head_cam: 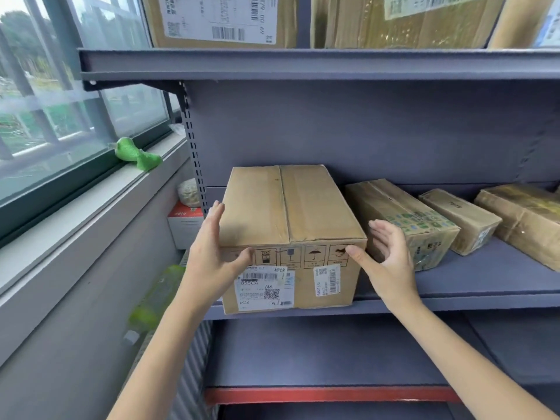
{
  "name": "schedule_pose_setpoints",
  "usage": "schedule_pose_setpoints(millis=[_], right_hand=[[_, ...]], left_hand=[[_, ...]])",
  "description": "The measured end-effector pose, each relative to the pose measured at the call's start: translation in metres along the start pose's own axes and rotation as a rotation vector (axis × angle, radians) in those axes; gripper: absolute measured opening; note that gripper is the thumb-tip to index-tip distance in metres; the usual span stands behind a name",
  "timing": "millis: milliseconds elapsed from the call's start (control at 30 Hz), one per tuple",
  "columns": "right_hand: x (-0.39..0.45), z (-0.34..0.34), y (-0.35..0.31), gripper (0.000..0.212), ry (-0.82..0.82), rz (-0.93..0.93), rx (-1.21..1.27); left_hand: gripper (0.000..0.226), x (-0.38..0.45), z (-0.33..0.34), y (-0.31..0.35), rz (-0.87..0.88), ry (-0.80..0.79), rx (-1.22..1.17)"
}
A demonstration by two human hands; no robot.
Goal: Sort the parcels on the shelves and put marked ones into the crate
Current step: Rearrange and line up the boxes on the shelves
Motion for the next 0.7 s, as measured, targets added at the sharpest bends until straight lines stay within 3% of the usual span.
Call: schedule_pose_setpoints(millis=[100, 300, 467, 700], right_hand=[[0.002, -0.016, 0.000, 0.061, 0.014, -0.022, -0.040], [0.009, -0.055, 0.014, 0.058, 0.033, -0.024, -0.018], [0.017, -0.095, 0.028, 0.057, -0.007, 0.016, -0.010], [0.033, -0.159, 0.050, 0.050, -0.042, 0.026, -0.062]], left_hand=[[0.081, -0.001, 0.011, 0.011, 0.089, 0.067, 0.116], [0.086, -0.009, 0.028, 0.014, 0.095, 0.240, 0.398], [0.085, -0.026, 0.057, 0.037, 0.009, 0.331, 0.418], [0.077, -0.053, 0.116, 0.077, -0.001, 0.342, 0.449]])
Point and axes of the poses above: each hand's wrist, its own x-axis towards the middle knuckle, its own z-axis out of the palm, y = z × x, the point moved 2 cm from there along x, towards the middle knuckle, and after that the axes turned 9 degrees about -z, right-handed, at the moved point
